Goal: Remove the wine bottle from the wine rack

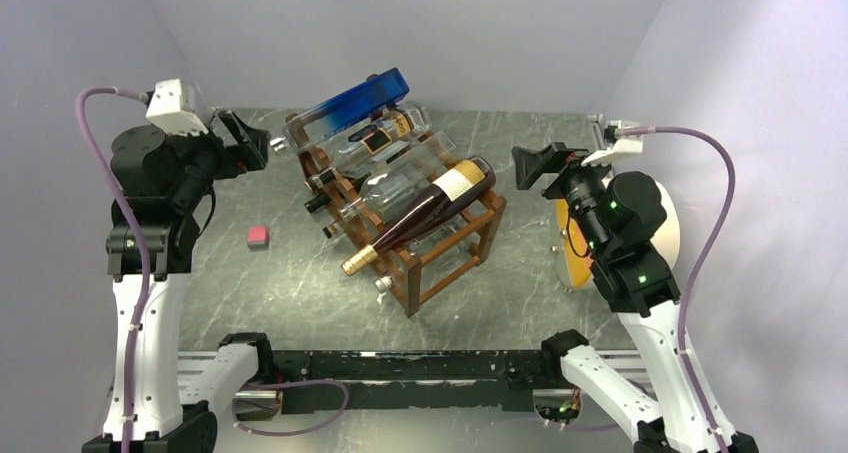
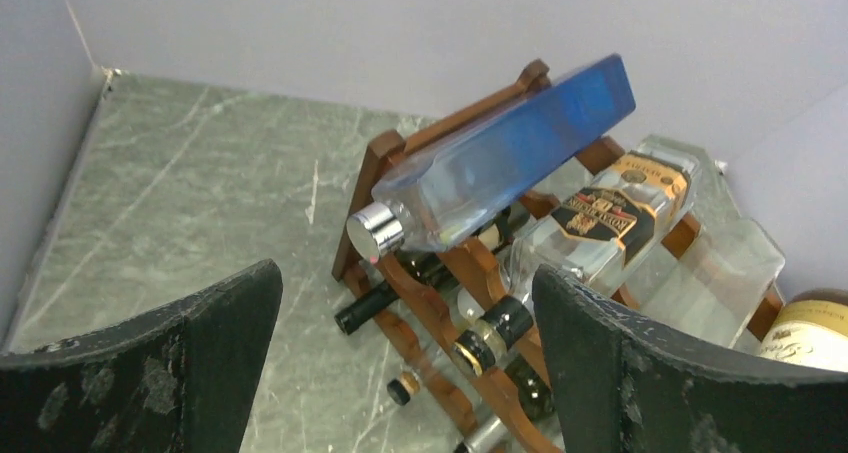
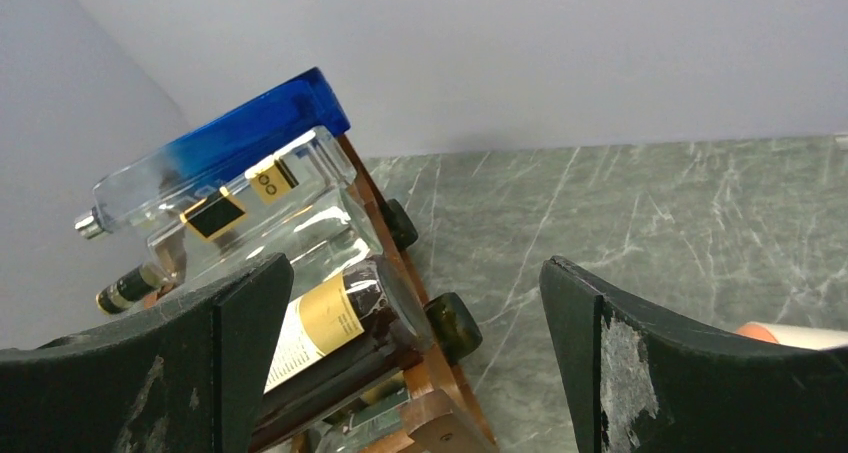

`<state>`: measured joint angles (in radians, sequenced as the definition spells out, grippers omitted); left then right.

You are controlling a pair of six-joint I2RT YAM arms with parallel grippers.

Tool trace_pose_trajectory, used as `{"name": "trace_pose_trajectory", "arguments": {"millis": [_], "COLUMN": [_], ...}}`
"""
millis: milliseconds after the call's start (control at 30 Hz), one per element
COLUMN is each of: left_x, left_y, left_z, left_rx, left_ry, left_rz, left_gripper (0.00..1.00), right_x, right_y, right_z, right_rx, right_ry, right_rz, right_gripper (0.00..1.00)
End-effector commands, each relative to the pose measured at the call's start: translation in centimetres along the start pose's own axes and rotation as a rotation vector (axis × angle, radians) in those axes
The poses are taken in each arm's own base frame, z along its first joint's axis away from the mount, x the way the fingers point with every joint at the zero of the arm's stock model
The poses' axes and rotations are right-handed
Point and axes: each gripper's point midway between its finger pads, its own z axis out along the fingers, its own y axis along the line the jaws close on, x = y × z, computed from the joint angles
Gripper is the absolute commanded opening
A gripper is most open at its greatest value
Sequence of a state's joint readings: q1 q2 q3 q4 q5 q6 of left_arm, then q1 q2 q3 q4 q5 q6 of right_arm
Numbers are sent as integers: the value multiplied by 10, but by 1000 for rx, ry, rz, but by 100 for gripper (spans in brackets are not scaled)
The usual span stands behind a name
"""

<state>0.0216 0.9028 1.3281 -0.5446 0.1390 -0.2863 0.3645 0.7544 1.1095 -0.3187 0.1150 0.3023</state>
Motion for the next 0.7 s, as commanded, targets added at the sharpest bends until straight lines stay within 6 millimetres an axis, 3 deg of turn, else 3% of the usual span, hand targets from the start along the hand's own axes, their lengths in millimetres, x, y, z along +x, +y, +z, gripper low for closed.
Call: {"name": "trace_pose_trajectory", "arguments": {"millis": [0,167,333,467,667], "left_x": [32,65,88,98,100], "left_y": [-3,-14,-43,-62,-67], "left_z": [-3,-12,-30,-46,-58], "left_rx": [40,118,301,431,491], "left_ry": [140,250,323,363,347], "left_rz": [-45,-91,-134,-151,-51], "left_gripper": [98,98,98,98,98], "right_x": [0,11,21,29,37], "right_y": [18,34,45,49,52], "right_z": [2,5,10,14,19], "right_rx": [-93,-196,-269,-296,-317], "right_ry": [30,78,114,143,175], "right_rz": [-49,-98,-106,-109,-119], "right_gripper": [100,100,100,100,100]}}
